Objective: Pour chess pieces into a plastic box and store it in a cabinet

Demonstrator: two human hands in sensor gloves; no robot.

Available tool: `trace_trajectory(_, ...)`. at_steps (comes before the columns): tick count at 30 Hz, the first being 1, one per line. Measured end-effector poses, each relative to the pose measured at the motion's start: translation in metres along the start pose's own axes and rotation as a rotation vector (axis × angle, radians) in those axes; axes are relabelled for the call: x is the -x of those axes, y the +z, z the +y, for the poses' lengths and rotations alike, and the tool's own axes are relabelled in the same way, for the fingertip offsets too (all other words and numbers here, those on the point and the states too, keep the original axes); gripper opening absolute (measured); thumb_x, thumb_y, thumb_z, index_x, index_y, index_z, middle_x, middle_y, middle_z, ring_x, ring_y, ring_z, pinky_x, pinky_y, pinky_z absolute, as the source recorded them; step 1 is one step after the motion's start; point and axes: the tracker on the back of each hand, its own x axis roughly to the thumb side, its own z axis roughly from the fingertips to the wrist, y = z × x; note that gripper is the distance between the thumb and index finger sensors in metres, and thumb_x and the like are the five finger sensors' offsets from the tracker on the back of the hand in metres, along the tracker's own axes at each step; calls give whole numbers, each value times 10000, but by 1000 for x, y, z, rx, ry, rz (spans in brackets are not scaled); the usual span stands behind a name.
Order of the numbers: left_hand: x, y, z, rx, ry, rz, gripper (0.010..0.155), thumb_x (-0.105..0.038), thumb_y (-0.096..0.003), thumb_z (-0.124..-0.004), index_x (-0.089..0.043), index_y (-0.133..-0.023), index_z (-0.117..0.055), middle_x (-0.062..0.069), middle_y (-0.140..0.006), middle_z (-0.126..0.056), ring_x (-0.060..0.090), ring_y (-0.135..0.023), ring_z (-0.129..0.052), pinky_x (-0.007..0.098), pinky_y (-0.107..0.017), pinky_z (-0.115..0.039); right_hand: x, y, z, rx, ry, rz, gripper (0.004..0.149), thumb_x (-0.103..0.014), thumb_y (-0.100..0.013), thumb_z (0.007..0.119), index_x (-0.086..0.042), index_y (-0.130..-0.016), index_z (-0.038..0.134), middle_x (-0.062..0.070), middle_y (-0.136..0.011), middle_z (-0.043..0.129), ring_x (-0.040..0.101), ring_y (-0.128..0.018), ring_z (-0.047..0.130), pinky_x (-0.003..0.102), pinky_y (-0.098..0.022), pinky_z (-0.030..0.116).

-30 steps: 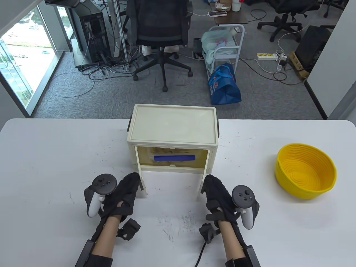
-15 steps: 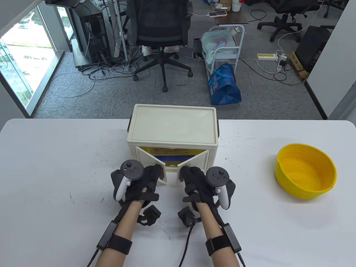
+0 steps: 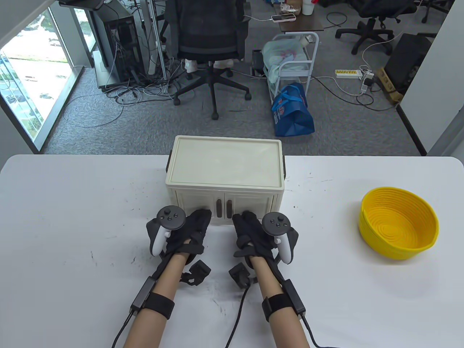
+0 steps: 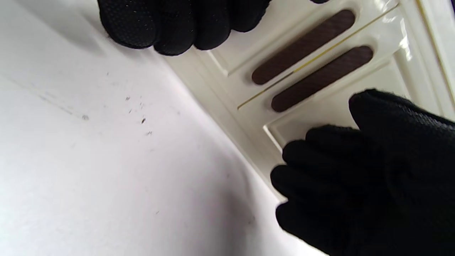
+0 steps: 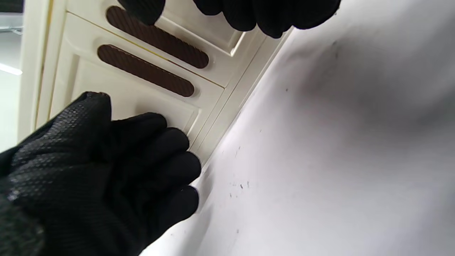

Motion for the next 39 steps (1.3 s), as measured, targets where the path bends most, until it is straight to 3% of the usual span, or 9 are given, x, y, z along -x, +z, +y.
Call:
trace_trajectory(8, -30, 65, 40, -104, -93, -122, 656, -502, -727, -498, -79, -1228, -524, 280, -1205, -632, 537, -1029, -684, 632, -691, -690, -50, 66, -29, 118, 289, -218, 643, -430, -628, 712, -57, -1103, 493, 250, -1128, 555, 522, -998, 572, 646, -699, 500)
trace_trajectory(14, -45, 121, 58, -205, -401, -230, 667, -521, -720, -500, -109, -1245, -504, 275, -1246, -571, 558, -1062, -627, 658, -704, -661, -76, 120, -50, 103, 773, -264, 707, -491, -614, 699, -165, -1157, 384, 161, -1241, 336, 489, -1115, 270, 695, -747, 293)
trace_trajectory(16, -43, 136, 58, -246, -536, -268, 675, -536, -715, -500, -126, -1251, -493, 267, -1258, -553, 558, -1080, -601, 670, -710, -644, -73, 135, -52, 171, 928, -277, 744, -527, -594, 699, -194, -1166, 358, 146, -1252, 307, 495, -1120, 258, 711, -742, 282)
trace_trajectory(20, -26, 155, 46, -271, -809, -312, 713, -594, -695, -491, -183, -1275, -436, 231, -1303, -475, 562, -1128, -508, 711, -731, -578, -49, 154, -44, 157, 1053, -295, 764, -566, -588, 682, -241, -1178, 321, 137, -1255, 212, 486, -1121, 173, 720, -737, 237)
trace_trajectory(24, 8, 156, 23, -253, -927, -313, 770, -664, -668, -463, -233, -1294, -340, 206, -1339, -377, 574, -1158, -388, 767, -732, -477, -6, 155, -27, 67, 1077, -300, 753, -608, -591, 630, -300, -1185, 284, 117, -1252, 111, 475, -1109, 74, 724, -730, 188)
trace_trajectory(27, 34, 151, 5, -191, -929, -322, 813, -702, -651, -416, -244, -1304, -258, 230, -1348, -284, 594, -1160, -282, 809, -710, -391, 30, 139, -15, 14, 1029, -241, 767, -632, -586, 601, -304, -1185, 252, 116, -1242, 70, 468, -1095, 29, 717, -724, 152)
trace_trajectory(29, 49, 145, -7, -114, -951, -300, 832, -714, -643, -396, -238, -1305, -232, 245, -1344, -246, 605, -1150, -246, 817, -702, -384, 47, 125, -8, -49, 1044, -156, 771, -650, -592, 568, -310, -1184, 207, 110, -1230, 28, 466, -1084, 1, 708, -721, 140)
trace_trajectory(31, 51, 141, -9, 45, -962, -219, 838, -717, -647, -371, -240, -1306, -171, 241, -1340, -154, 613, -1136, -155, 827, -696, -327, 50, 121, -6, -116, 1082, -85, 770, -650, -588, 562, -329, -1175, 182, 81, -1216, -19, 440, -1077, -43, 698, -725, 99)
trace_trajectory(39, 47, 144, -13, -25, -930, -255, 832, -719, -640, -370, -252, -1306, -193, 221, -1346, -171, 589, -1152, -171, 816, -710, -335, 49, 126, 0, -81, 1114, -130, 769, -658, -591, 540, -313, -1179, 186, 97, -1222, 3, 454, -1082, -17, 704, -724, 133)
